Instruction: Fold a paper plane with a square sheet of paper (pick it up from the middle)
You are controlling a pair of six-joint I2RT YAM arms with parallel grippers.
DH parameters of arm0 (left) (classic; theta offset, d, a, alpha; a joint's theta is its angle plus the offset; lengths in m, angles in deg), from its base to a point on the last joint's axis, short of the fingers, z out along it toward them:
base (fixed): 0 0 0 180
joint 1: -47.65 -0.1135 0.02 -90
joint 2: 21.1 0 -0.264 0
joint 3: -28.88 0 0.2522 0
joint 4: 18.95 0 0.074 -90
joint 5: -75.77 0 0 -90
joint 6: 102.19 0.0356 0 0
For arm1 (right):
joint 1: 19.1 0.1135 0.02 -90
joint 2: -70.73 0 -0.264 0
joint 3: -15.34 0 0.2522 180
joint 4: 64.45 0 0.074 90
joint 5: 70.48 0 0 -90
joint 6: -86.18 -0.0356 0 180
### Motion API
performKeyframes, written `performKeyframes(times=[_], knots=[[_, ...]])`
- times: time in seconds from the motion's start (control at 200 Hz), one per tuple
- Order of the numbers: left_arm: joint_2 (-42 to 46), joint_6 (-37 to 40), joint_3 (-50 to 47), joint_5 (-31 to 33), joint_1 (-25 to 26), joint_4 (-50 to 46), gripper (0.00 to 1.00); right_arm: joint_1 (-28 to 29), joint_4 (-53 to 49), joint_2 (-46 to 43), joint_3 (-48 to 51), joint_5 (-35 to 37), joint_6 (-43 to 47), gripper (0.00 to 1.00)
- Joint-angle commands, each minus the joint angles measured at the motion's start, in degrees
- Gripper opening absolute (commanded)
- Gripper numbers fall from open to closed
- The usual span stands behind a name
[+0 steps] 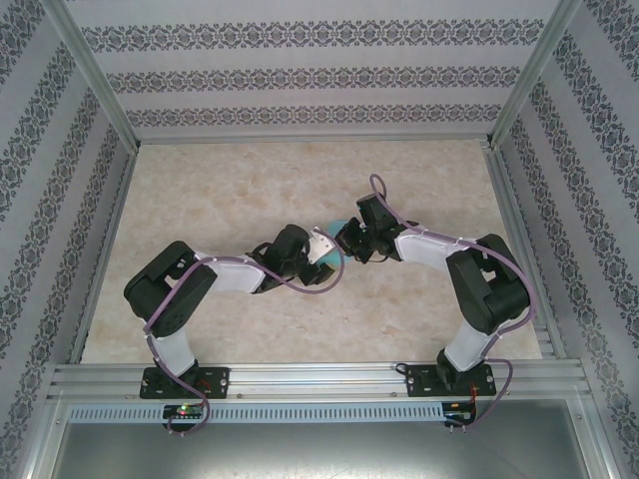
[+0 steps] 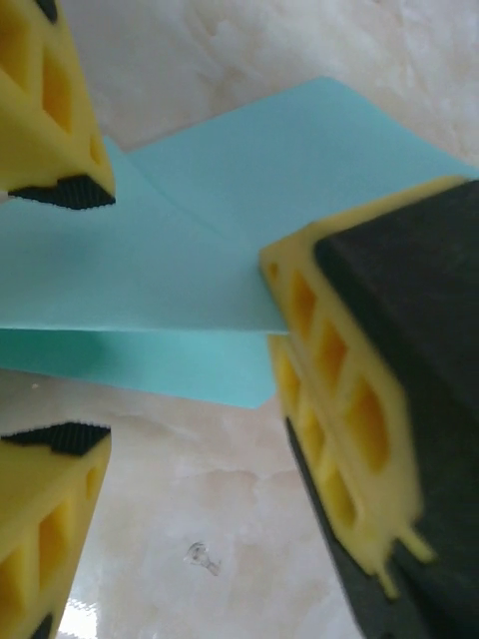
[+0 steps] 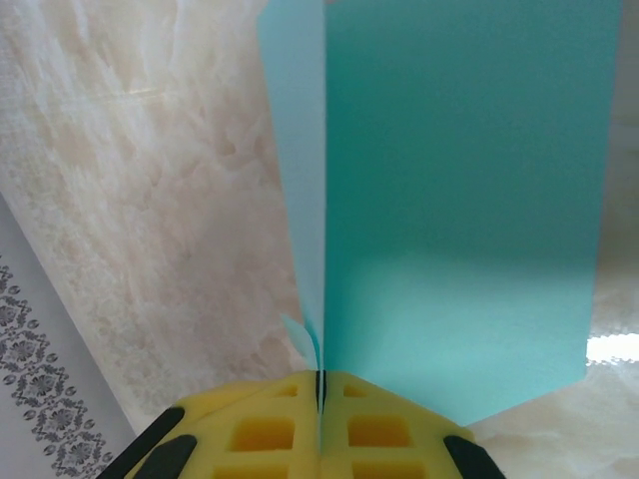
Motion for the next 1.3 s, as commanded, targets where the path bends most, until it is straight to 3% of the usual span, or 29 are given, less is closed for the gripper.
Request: performKeyframes(times=[0.0, 0.39, 0.619, 0.774, 0.969, 1.294], knots=[[-1.14, 2.02, 0.53, 1.2, 0.38, 4.02, 0.54, -0.63, -0.79, 0.96, 0.05, -1.93, 0.16, 0.01], [-2.32, 1.15, 0.44, -1.36, -0.72, 4.0, 0.28, -1.33, -0.86, 1.23, -0.4, -4.4, 0.3, 0.05], [-2.33, -0.61, 0.8, -3.91, -1.2, 3.39, 0.14, -2.16, -1.72, 0.8, -0.85, -5.75, 2.07, 0.22], [-2.49, -4.69, 2.12, -6.92, -1.99, 0.88, 0.12, -4.15, -2.09, -0.86, -0.94, -6.77, 7.2, 0.41], [-2.71, -9.76, 3.37, -8.53, -2.17, -2.28, 0.12, -7.86, 0.29, -5.58, 2.45, -8.1, 13.22, 0.52], [-4.09, -19.03, 6.2, -9.95, -2.2, -7.3, 0.12, -10.66, 1.0, -10.91, 7.51, -7.38, 19.55, 0.57]])
